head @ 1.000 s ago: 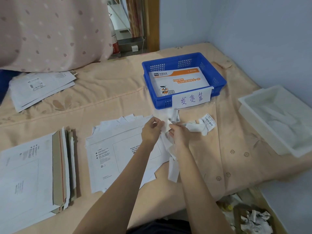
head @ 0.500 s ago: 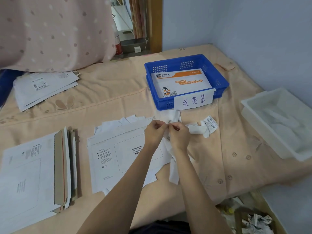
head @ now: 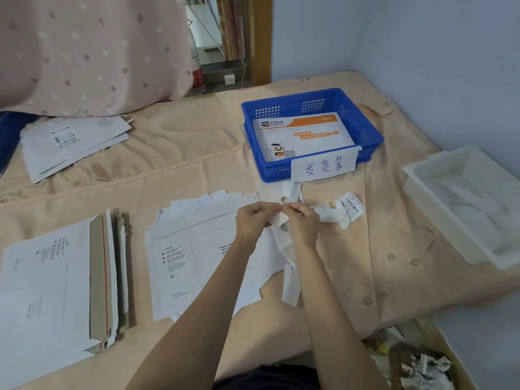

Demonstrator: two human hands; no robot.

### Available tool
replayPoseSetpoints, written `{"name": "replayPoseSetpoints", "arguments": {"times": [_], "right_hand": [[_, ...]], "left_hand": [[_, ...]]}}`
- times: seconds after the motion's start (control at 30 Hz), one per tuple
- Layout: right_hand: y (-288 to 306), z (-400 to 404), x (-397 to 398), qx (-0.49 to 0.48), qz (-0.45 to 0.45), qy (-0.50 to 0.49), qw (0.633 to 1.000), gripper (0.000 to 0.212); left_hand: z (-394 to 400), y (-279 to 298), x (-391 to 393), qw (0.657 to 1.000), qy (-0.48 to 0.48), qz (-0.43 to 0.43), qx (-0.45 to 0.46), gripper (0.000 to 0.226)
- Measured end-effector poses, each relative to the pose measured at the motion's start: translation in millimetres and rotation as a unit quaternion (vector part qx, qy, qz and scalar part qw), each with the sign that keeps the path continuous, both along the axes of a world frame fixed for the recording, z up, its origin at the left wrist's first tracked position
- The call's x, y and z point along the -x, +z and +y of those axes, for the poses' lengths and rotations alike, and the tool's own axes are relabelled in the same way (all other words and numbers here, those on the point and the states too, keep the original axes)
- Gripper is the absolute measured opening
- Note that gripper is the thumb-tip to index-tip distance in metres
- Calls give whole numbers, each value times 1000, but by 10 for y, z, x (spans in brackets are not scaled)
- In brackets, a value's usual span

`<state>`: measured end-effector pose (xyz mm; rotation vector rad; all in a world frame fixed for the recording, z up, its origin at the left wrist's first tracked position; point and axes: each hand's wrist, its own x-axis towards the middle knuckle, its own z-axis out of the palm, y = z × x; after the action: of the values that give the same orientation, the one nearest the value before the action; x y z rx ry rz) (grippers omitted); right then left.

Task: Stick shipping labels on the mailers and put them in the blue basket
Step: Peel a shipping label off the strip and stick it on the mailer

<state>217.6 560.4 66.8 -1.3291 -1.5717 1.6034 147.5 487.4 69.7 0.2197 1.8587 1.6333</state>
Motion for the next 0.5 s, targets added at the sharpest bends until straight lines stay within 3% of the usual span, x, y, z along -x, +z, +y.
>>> {"name": "replayPoseSetpoints", "arguments": {"times": [0.2, 0.3, 0.37, 0.43, 0.5], "right_hand": [[-33, -41, 13, 16, -13, 9, 1000, 8], [16, -13, 21, 166, 56, -22, 984, 7], [13, -5, 11, 298, 139, -59, 942, 8], [-3, -22, 9, 329, 141, -73, 931, 6], [-19, -17, 33, 284, 100, -63, 952, 8]], "left_hand": [[1, -24, 6, 999, 16, 29, 43, 5], [12, 1, 24, 998, 43, -42, 22, 7], [1, 28, 26, 994, 60, -92, 8, 6], [-6, 3, 18, 991, 71, -110, 8, 6], [-5, -43, 1, 994, 72, -81, 24, 6]]}}
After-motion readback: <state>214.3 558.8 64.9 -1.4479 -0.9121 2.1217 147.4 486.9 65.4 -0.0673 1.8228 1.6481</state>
